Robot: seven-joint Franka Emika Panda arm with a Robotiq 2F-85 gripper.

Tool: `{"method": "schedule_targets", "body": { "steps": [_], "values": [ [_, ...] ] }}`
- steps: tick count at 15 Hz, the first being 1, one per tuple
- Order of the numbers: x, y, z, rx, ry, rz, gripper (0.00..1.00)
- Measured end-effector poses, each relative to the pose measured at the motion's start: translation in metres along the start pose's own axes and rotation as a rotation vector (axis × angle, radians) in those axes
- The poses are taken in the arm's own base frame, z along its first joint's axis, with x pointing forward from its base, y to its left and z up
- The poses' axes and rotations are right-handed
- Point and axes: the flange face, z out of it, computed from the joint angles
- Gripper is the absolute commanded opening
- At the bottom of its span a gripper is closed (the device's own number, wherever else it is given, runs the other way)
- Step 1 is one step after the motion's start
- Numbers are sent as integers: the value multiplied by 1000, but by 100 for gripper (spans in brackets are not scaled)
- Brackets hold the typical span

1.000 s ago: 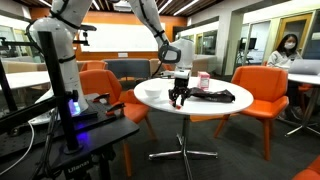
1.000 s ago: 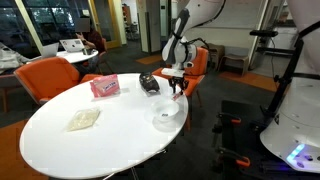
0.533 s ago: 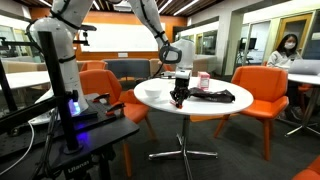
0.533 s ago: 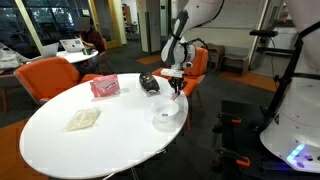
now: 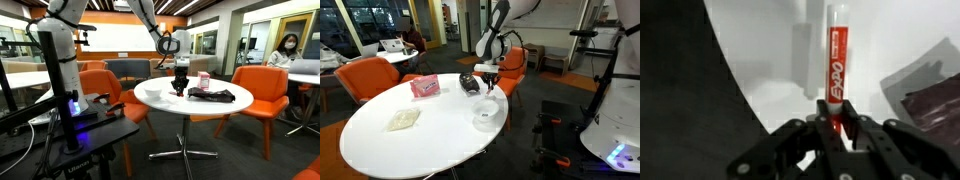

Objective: Put the marker in the white bowl

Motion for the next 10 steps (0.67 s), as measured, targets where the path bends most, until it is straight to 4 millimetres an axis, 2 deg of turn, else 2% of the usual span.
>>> {"method": "schedule_targets", "body": {
  "steps": [4, 6, 10],
  "values": [
    [-45, -12, -38, 15, 39, -137, 5],
    [-72, -13, -46, -2, 73, -196, 5],
    [-126, -12, -48, -44, 157, -307, 5]
  ]
}}
